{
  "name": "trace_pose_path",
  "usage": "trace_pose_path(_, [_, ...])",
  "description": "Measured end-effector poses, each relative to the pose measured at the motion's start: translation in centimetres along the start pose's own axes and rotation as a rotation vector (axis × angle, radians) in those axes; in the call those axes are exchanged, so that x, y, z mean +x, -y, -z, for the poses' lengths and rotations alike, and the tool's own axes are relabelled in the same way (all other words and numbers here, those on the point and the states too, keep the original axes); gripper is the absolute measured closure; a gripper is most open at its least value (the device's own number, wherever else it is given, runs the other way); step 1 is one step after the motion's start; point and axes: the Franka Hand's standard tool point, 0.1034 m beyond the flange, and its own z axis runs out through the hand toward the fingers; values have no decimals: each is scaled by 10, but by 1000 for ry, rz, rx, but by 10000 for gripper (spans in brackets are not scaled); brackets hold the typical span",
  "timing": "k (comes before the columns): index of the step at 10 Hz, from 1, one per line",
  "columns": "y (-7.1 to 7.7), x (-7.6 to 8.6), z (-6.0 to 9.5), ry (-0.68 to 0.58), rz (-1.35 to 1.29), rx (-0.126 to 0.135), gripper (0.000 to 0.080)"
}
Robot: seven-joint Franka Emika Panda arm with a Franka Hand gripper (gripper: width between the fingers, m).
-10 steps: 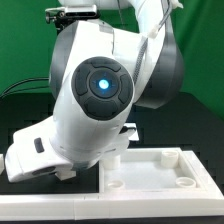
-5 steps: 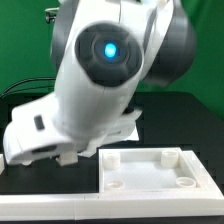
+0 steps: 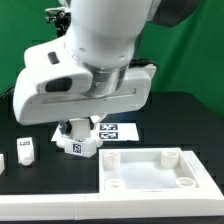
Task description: Assemble one leg
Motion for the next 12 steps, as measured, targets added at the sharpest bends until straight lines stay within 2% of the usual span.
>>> trace_pose_path(1, [4,2,4,-64,-34,-7,514])
trace_pose_path(3, [56,0,20,-203,-112,16,514])
trace_pose_path(4, [76,5,29,-255,-124,11,514])
trace_pose_path(6, [106,20,47,-416,-171,20,514])
trace_pose_path(7, [106,15,46,-430,-171,14,514])
trace_pose_path(8, [102,22,51,-522,-173,1,514])
trace_pose_path(10, [103,23,48,-666,-168,-21,514])
trace_pose_path(11, [103,25,47,-724,-188,-16,514])
trace_pose_path(12, [102,26,44,-792,-235,11,514])
